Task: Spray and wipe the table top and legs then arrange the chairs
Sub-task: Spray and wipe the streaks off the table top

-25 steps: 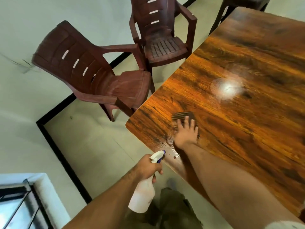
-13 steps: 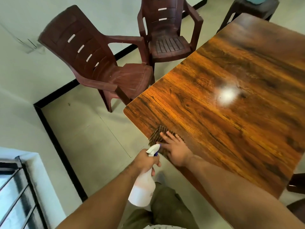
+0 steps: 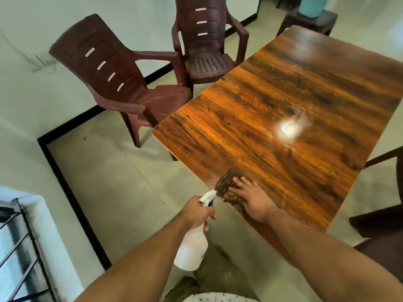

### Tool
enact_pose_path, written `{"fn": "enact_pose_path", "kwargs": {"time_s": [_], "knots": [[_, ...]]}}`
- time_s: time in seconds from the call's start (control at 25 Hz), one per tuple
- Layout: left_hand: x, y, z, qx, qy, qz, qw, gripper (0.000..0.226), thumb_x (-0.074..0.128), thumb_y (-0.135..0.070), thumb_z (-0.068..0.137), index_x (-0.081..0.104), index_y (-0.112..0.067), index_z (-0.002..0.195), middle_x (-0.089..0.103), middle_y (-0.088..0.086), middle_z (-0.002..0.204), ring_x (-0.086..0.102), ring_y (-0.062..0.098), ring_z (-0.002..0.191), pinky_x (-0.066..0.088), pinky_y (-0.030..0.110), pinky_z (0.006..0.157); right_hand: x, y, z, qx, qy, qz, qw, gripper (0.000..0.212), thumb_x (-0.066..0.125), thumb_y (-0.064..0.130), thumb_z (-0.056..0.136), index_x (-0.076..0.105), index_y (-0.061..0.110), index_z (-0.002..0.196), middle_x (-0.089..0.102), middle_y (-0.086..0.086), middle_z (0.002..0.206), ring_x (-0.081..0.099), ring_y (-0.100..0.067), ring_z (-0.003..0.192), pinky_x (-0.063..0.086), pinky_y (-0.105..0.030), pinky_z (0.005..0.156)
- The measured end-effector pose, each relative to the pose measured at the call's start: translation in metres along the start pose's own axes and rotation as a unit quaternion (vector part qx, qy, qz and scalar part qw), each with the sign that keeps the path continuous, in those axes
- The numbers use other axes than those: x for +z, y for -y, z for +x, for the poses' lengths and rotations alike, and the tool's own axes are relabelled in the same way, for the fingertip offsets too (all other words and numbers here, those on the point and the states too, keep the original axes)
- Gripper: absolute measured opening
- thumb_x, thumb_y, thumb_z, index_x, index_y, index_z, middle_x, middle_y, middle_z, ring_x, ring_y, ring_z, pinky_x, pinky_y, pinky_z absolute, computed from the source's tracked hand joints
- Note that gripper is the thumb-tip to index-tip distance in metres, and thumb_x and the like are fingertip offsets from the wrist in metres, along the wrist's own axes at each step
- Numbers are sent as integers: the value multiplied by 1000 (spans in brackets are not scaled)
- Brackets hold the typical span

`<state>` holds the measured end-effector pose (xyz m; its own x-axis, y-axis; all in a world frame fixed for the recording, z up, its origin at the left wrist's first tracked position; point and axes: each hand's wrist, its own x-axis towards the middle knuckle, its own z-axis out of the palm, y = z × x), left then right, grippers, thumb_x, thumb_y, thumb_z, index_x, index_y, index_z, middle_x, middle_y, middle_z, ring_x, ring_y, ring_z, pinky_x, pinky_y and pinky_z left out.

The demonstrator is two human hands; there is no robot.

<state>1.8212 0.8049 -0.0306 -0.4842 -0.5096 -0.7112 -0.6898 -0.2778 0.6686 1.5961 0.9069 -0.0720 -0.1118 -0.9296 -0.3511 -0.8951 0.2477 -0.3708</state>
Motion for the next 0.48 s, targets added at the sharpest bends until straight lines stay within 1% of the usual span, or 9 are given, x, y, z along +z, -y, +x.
{"fn": "enact_pose_path", "kwargs": {"time_s": [0.08, 0.12, 0.16, 0.2, 0.28, 0.32, 0.4, 0.44, 0.48], "knots": [[16, 2, -7, 6, 5, 3, 1000, 24, 64, -15, 80, 66, 1, 98, 74, 22, 97, 56, 25, 42, 57, 42, 61, 0, -11, -18, 163, -45, 29, 985, 57, 39, 25, 104, 22, 39, 157, -2, 4, 168, -5, -21, 155, -4, -45, 125], [23, 3, -11, 7, 2, 1, 1000, 22, 63, -14, 83, 65, 1, 99, 74, 23, 98, 56, 24, 42, 56, 41, 60, 7, -1, -25, 183, -56, 27, 981, 60, 41, 25, 104, 20, 38, 158, -5, 3, 168, -7, -22, 155, -4, -46, 125], [31, 2, -15, 6, -4, 0, 1000, 20, 63, -12, 86, 64, 1, 102, 74, 23, 98, 56, 24, 42, 56, 39, 58, 16, 13, -33, 157, -55, 29, 986, 63, 43, 24, 103, 18, 37, 159, -8, 4, 167, -9, -22, 155, -5, -46, 125], [37, 2, -20, 2, -9, 2, 1000, 20, 62, -11, 87, 63, 0, 103, 73, 23, 97, 56, 25, 42, 55, 38, 56, 26, 25, -46, 105, -31, 28, 994, 63, 43, 24, 102, 18, 37, 159, -9, 6, 167, -10, -21, 154, -6, -45, 125], [48, 1, -27, -6, -8, 20, 1000, 18, 61, -9, 83, 59, -5, 100, 69, 19, 88, 57, 27, 43, 52, 32, 52, 35, 20, -69, 12, 2, 14, 1000, 57, 39, 28, 104, 22, 37, 158, -5, 9, 167, -8, -19, 154, -4, -45, 125], [52, 1, -29, -5, -2, 27, 1000, 16, 61, -8, 80, 57, -7, 95, 63, 15, 80, 57, 28, 44, 50, 32, 53, 33, 3, -77, 26, -2, 17, 1000, 55, 38, 28, 105, 23, 36, 157, -2, 8, 167, -6, -19, 155, -2, -44, 125], [59, -1, -33, -5, 13, 36, 999, 14, 59, -9, 75, 56, -3, 87, 52, 8, 68, 57, 28, 42, 49, 33, 57, 24, -27, -91, 159, -45, 54, 985, 54, 36, 26, 106, 23, 33, 158, 1, 4, 168, -4, -21, 155, -1, -44, 125], [63, 1, -32, -6, 22, 45, 999, 17, 59, -10, 75, 58, 1, 89, 53, 7, 67, 57, 27, 41, 49, 33, 57, 22, -38, -97, 206, -62, 71, 974, 54, 35, 25, 107, 22, 33, 159, 0, 3, 168, -4, -22, 155, -1, -43, 125], [68, 1, -32, -4, 36, 54, 998, 21, 59, -10, 77, 60, 4, 93, 58, 8, 68, 56, 27, 41, 50, 33, 57, 21, -46, -101, 212, -66, 70, 973, 54, 35, 24, 107, 22, 33, 159, -1, 3, 168, -4, -22, 155, -1, -43, 125]]}}
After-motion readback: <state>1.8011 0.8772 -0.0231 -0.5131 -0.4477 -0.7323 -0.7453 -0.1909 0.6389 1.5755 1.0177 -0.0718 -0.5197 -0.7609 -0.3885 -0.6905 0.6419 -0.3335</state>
